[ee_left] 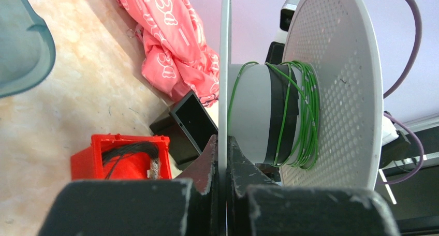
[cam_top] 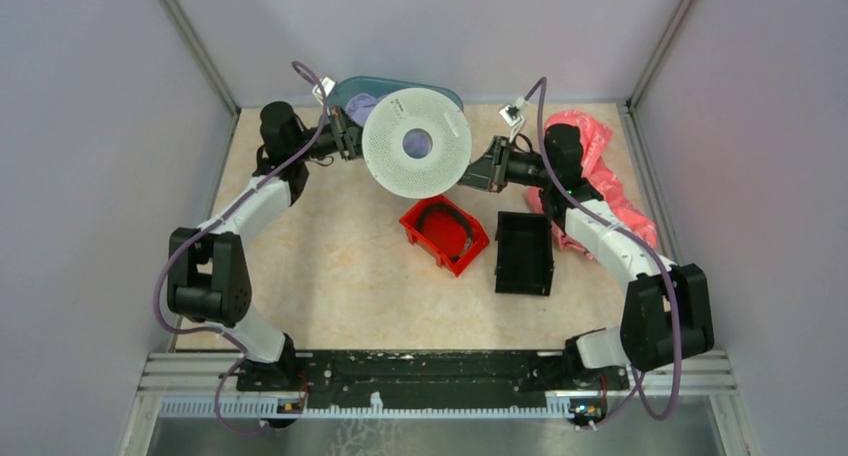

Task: Wrap the cables
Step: Wrap the cable around the cable reel.

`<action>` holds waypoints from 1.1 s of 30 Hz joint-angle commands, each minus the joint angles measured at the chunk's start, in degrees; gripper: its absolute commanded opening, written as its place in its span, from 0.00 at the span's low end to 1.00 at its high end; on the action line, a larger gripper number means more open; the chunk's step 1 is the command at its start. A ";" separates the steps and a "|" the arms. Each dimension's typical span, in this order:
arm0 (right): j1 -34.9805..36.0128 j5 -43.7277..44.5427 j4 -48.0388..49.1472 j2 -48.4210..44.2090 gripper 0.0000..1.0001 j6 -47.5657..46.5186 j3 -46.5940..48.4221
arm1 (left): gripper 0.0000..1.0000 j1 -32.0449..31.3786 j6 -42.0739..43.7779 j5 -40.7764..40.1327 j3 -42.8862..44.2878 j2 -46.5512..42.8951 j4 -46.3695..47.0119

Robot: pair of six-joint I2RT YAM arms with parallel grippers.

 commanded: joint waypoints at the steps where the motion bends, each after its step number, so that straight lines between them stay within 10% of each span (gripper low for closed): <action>1: 0.28 -4.92 12.06 -0.33 0.00 8.45 2.84 | 0.00 -0.10 3.09 0.19 1.67 1.79 0.97; 21: 0.57 -6.44 56.49 12.72 0.00 44.58 -1.69 | 0.00 -3.23 -2.60 6.16 0.78 3.55 10.48; 33: -0.44 -1.66 38.32 8.50 0.00 27.96 -1.64 | 0.00 -4.93 -3.84 5.95 1.13 3.62 11.35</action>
